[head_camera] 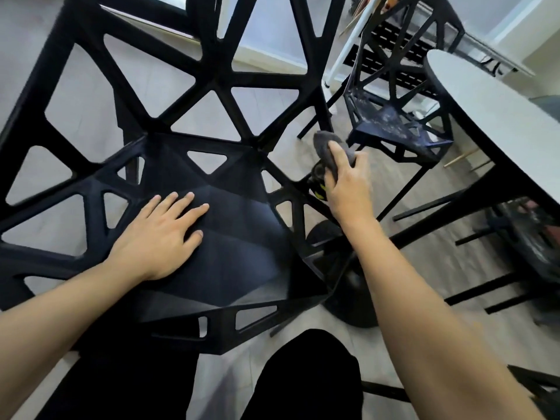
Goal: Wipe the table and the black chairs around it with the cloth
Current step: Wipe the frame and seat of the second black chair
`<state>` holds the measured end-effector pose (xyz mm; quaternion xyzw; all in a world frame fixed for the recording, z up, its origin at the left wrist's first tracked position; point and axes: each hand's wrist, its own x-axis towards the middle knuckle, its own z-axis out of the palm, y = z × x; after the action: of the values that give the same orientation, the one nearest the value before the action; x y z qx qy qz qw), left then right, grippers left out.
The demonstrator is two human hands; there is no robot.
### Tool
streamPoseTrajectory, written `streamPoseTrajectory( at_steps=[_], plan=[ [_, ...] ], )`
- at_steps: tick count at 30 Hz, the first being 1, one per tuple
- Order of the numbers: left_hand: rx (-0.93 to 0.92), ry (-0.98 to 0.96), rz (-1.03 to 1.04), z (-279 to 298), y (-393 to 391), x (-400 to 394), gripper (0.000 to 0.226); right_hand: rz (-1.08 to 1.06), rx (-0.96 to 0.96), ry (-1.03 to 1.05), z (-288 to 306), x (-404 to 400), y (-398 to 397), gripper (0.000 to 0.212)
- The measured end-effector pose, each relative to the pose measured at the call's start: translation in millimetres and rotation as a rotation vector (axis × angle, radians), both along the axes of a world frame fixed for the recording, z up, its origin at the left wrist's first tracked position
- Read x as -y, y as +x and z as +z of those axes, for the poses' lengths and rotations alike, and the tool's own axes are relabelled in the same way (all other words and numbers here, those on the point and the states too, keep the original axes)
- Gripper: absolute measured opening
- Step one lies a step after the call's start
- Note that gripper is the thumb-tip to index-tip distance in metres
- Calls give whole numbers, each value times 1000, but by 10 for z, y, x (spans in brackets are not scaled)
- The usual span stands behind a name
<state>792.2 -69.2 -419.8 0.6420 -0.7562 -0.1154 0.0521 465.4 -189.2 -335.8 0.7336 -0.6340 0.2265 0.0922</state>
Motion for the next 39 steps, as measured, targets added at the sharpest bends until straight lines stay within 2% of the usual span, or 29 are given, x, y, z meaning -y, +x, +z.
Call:
streamPoseTrajectory(
  at_steps=[3, 7, 11, 16, 19, 21, 24, 28, 29, 31, 33, 36, 39],
  plan=[
    [1, -7, -13, -7, -1, 22, 60, -32, 40, 4, -152, -495, -229, 55],
    [25, -5, -22, -14, -4, -8, 63, -137, 229, 95, -304, -991, -399, 51],
    [63, 16, -41, 16, -36, -3, 80, -140, 93, 10, -195, -620, -239, 50],
    [69, 10, -37, 6, -38, 15, 79, -92, 35, -26, 126, 371, 157, 43],
    [49, -7, -26, -9, -38, 27, 78, -108, 32, -25, 231, 635, 344, 43],
    [55, 2, -28, -12, -43, 24, 78, -117, 56, -39, 167, 507, 305, 43],
    [53, -3, -23, -10, -48, 20, 78, -149, 110, -19, -58, -124, 20, 46],
    [51, 5, -26, 6, -46, 21, 78, -252, 129, 93, -265, -837, -279, 43],
    [50, -1, -22, 9, -49, 19, 78, -268, 110, 85, -251, -861, -303, 42],
    [47, 0, -20, 15, -49, 18, 78, -218, -24, -78, -183, -804, -251, 44],
    [37, 1, -17, 13, -59, 9, 78, -42, -112, -218, -183, -692, -64, 48],
    [39, 12, -23, 20, -50, 21, 77, 172, -298, -108, -409, -407, 280, 51],
    [54, -1, -17, 11, -61, 27, 76, 146, -411, 24, -660, -113, 583, 43]
  ],
)
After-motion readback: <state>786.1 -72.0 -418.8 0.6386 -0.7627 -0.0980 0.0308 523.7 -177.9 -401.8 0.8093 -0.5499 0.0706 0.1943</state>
